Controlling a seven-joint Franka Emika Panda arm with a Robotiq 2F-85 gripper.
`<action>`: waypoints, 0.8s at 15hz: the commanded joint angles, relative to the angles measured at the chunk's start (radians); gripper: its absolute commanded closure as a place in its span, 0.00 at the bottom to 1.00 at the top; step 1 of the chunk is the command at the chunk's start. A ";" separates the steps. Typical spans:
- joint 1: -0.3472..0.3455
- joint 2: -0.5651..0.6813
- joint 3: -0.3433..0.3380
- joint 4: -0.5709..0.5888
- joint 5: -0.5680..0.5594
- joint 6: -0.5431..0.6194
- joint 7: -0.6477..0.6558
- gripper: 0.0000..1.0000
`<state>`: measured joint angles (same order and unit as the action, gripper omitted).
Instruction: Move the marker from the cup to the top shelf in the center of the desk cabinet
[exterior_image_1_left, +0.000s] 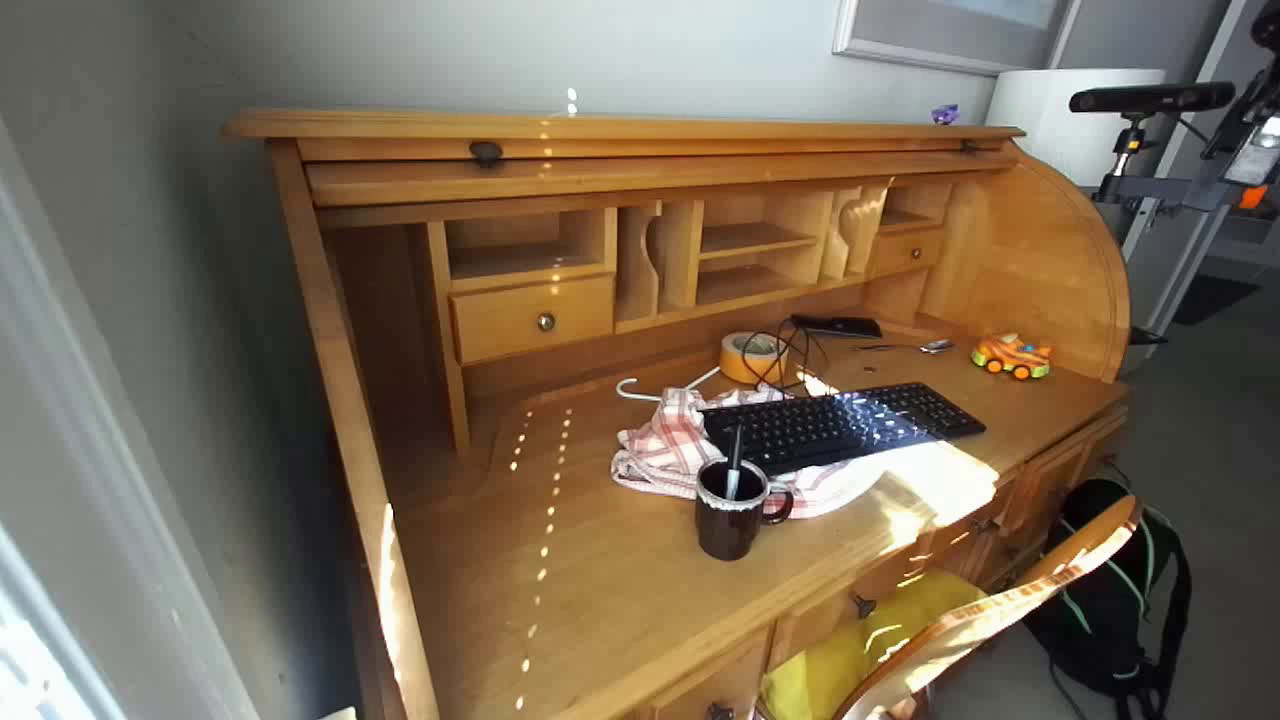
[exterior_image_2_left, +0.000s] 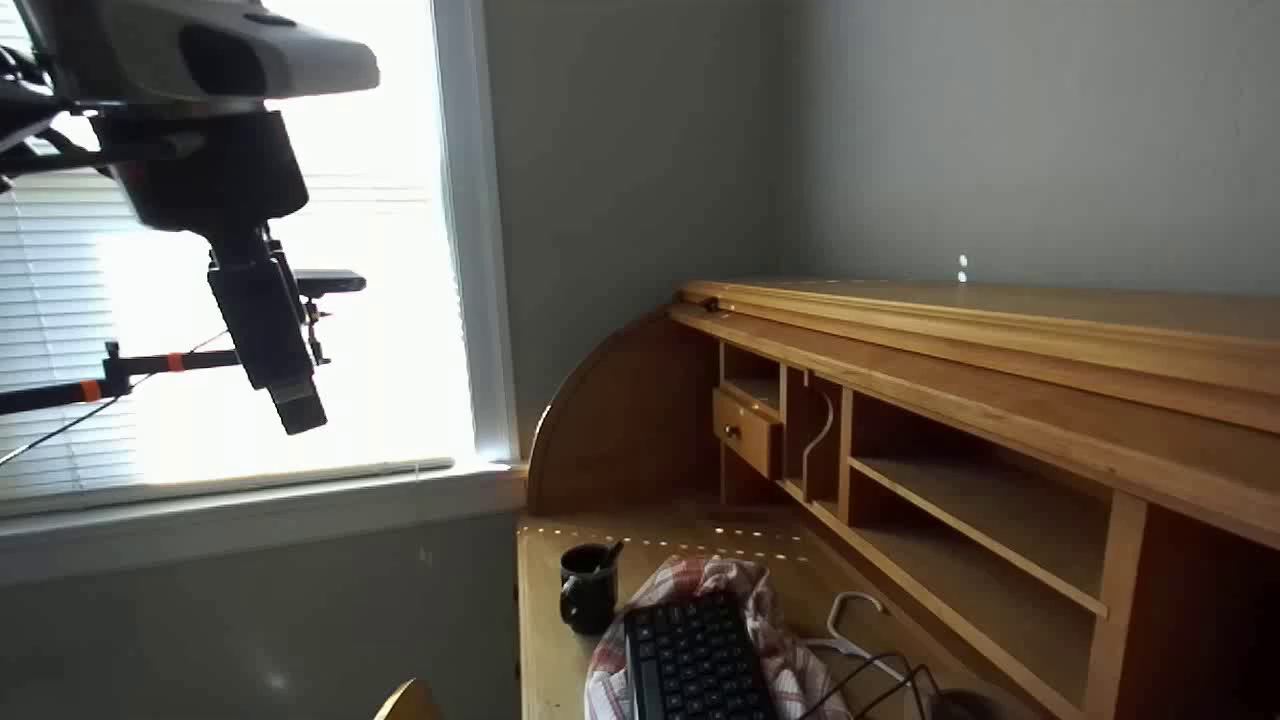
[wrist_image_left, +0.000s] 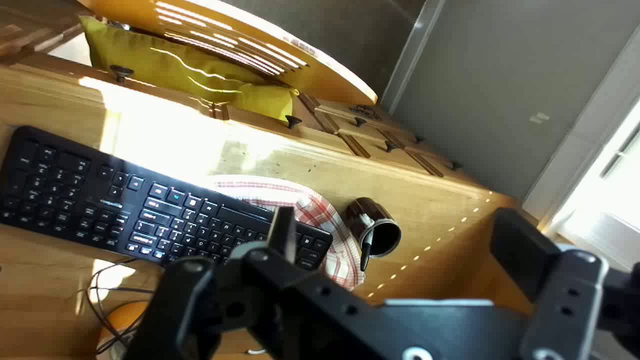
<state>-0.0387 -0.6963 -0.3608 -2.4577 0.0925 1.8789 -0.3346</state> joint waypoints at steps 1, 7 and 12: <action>-0.027 0.008 0.020 0.003 0.016 -0.004 -0.015 0.00; -0.027 0.008 0.020 0.003 0.016 -0.004 -0.015 0.00; -0.053 0.080 0.141 -0.059 0.029 0.331 0.211 0.00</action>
<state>-0.0631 -0.6758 -0.3106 -2.4773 0.0953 2.0216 -0.2469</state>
